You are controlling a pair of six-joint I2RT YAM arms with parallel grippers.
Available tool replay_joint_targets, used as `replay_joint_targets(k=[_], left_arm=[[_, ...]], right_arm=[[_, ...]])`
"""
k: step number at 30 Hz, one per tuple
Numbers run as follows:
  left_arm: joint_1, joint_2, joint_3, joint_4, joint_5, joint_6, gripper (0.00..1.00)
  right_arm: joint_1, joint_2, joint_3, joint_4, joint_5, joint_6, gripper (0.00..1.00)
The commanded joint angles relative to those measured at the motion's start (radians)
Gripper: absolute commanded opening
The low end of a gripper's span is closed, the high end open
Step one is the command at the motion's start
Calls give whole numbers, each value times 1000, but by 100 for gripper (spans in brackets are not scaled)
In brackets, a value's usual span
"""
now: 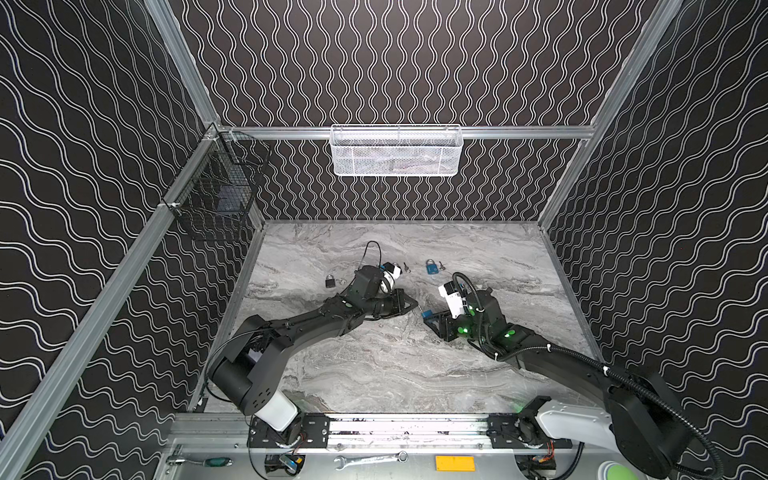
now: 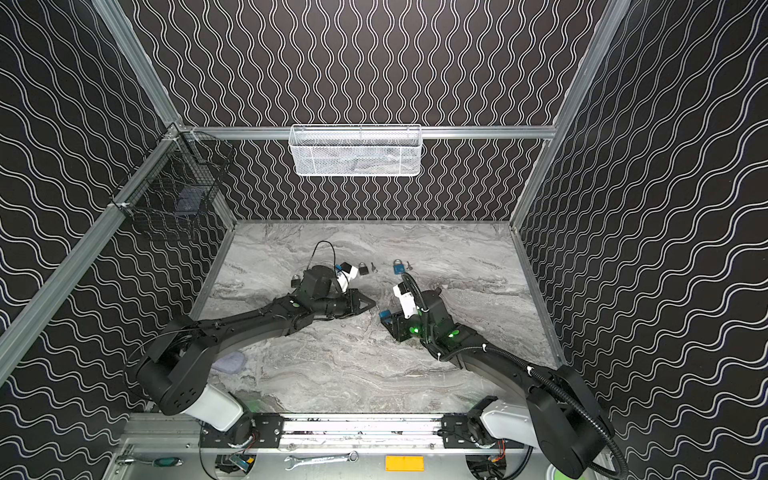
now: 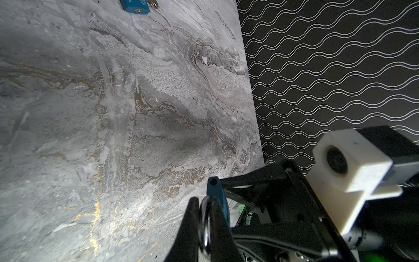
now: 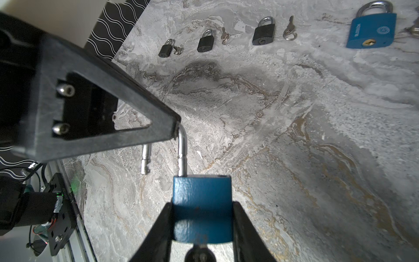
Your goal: Lock with the key
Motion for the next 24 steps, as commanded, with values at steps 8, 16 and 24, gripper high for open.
replay_joint_targets(k=[8, 16, 24], left_arm=[[1, 23, 33, -37, -11, 9, 0], [0, 17, 49, -78, -25, 7, 0], [2, 9, 79, -162, -50, -22, 0]], right_arm=[[0, -8, 10, 48, -14, 1, 30], [0, -14, 9, 49, -22, -3, 54], [0, -21, 5, 40, -44, -34, 72]])
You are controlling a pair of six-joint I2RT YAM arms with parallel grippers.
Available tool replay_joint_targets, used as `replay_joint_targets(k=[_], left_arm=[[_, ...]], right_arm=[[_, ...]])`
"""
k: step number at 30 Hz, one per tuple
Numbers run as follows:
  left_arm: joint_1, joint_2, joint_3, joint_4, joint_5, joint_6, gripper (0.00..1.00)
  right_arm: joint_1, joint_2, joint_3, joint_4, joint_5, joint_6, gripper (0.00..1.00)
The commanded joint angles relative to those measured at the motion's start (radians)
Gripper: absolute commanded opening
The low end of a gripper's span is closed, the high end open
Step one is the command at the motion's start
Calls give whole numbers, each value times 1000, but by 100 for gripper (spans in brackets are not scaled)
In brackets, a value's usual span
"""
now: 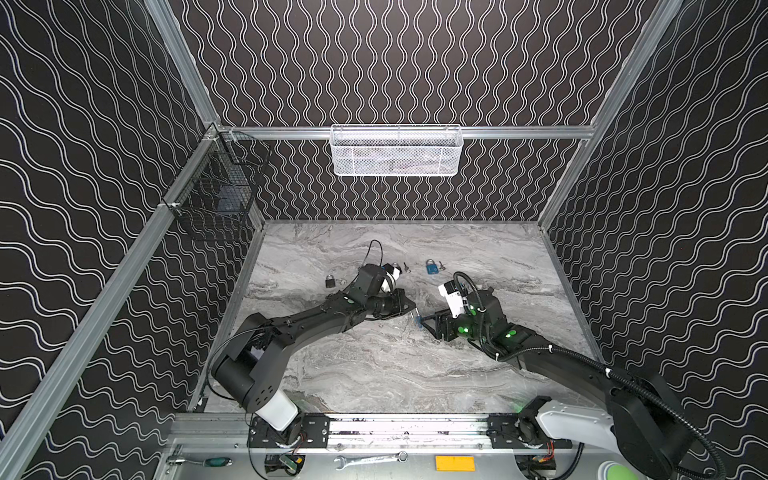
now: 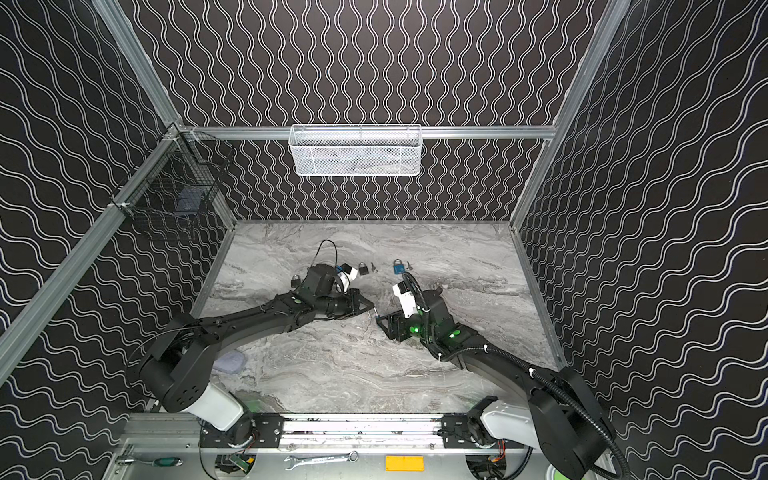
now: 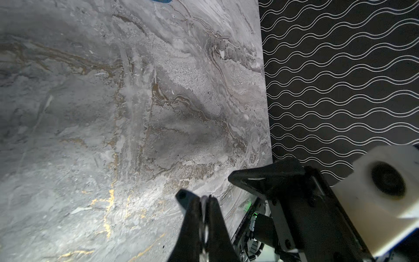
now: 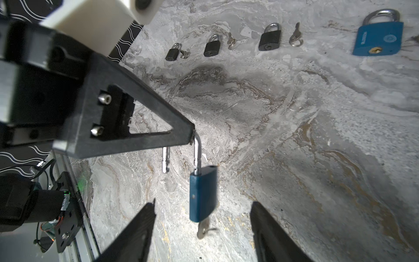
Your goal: Lock with the key
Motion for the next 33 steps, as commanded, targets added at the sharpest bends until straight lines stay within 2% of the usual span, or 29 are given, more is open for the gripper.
replay_joint_targets(k=[1, 5, 7, 12, 16, 21, 33], left_arm=[[1, -11, 34, -53, -23, -26, 0], [5, -33, 55, -112, -38, -54, 0], [5, -56, 55, -124, -47, -71, 0], [7, -92, 72, -208, -65, -79, 0], [10, -109, 67, -219, -53, -98, 0], [13, -129, 49, -212, -40, -115, 0], [18, -169, 25, -199, -39, -125, 0]], right_arm=[[0, -11, -1, 31, -15, -35, 74], [26, -47, -40, 40, 48, -112, 75], [83, -81, -86, 85, 167, -170, 75], [264, -134, -213, 328, 453, -303, 75], [335, -84, -222, 415, 583, -374, 73], [354, -21, -237, 534, 650, -394, 70], [355, 35, -228, 589, 614, -353, 62]])
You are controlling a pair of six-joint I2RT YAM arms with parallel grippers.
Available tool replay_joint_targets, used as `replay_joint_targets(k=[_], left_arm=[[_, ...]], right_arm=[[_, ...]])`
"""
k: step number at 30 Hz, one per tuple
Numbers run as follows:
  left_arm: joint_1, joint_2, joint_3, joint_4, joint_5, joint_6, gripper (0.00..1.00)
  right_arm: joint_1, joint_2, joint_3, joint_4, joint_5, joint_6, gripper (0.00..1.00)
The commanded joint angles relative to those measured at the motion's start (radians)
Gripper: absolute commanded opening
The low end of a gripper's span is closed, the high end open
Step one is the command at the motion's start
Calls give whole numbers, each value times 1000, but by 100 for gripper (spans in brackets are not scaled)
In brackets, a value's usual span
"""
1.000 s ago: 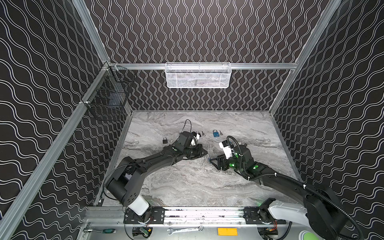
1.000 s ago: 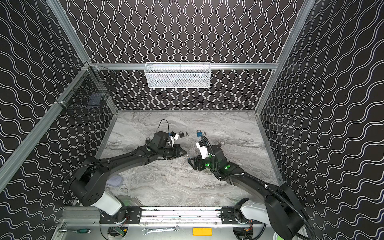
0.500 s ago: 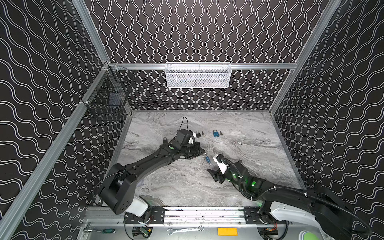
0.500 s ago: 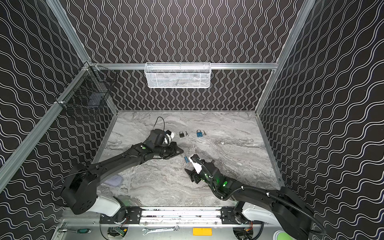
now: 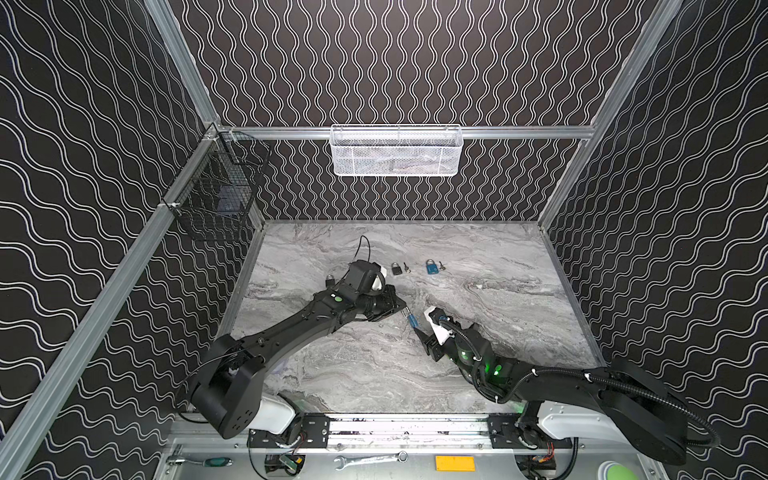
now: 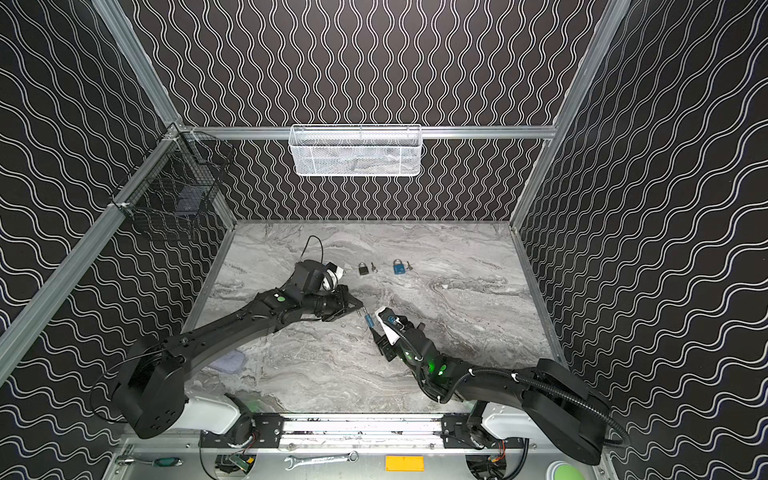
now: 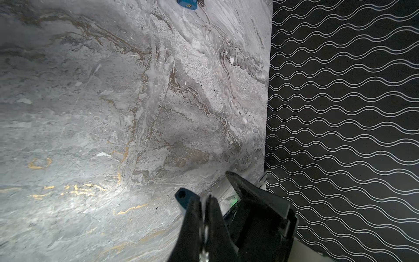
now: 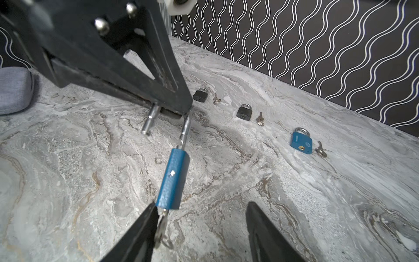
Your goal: Lock with the key
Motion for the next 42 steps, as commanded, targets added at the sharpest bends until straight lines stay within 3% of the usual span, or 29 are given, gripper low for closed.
replay_joint_targets(k=[1, 17, 30, 42], left_arm=[[1, -8, -2, 37, 17, -7, 0], [13, -28, -17, 47, 18, -9, 0], [24, -39, -30, 58, 32, -9, 0], [29, -36, -42, 79, 50, -15, 0]], right_arm=[[0, 12, 11, 59, -8, 13, 62], [2, 64, 47, 73, -80, 51, 57], [2, 131, 74, 102, -85, 77, 39], [-1, 151, 81, 103, -95, 92, 34]])
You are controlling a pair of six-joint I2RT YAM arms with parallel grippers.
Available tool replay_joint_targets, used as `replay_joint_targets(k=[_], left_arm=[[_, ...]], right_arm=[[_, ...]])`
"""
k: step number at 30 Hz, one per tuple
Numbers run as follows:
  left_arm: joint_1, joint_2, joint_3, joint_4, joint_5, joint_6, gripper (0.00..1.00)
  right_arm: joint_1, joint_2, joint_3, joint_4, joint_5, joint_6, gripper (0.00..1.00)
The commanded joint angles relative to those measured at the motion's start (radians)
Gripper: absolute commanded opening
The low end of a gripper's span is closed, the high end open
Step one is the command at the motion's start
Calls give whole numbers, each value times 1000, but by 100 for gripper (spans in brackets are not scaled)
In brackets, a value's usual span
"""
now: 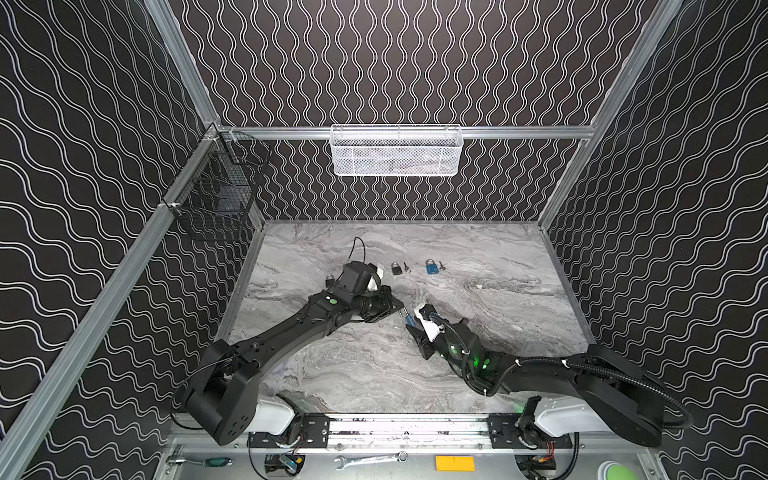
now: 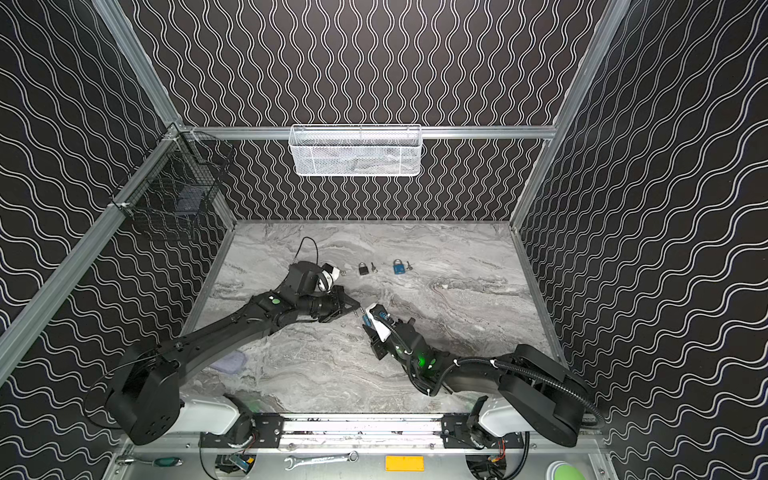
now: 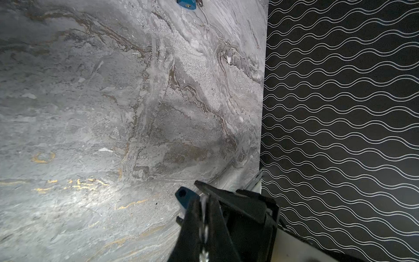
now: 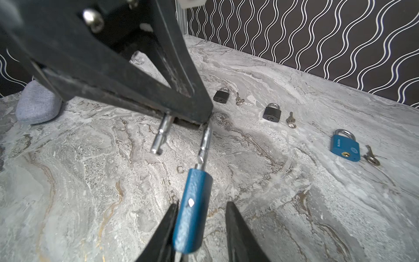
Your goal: Lock with the key
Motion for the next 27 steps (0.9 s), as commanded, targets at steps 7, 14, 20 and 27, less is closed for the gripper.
replay_joint_targets(k=[7, 14, 20, 27], left_arm=[[5, 0, -14, 60, 15, 0, 0], [16, 12, -38, 113, 39, -17, 0], [21, 7, -40, 125, 47, -10, 0], [24, 14, -65, 226, 80, 24, 0]], right_arm=[[-6, 6, 2, 82, -3, 27, 27], [-29, 2, 10, 70, -45, 52, 9], [-71, -29, 3, 44, -127, 98, 0], [-170, -89, 44, -50, -379, 216, 0]])
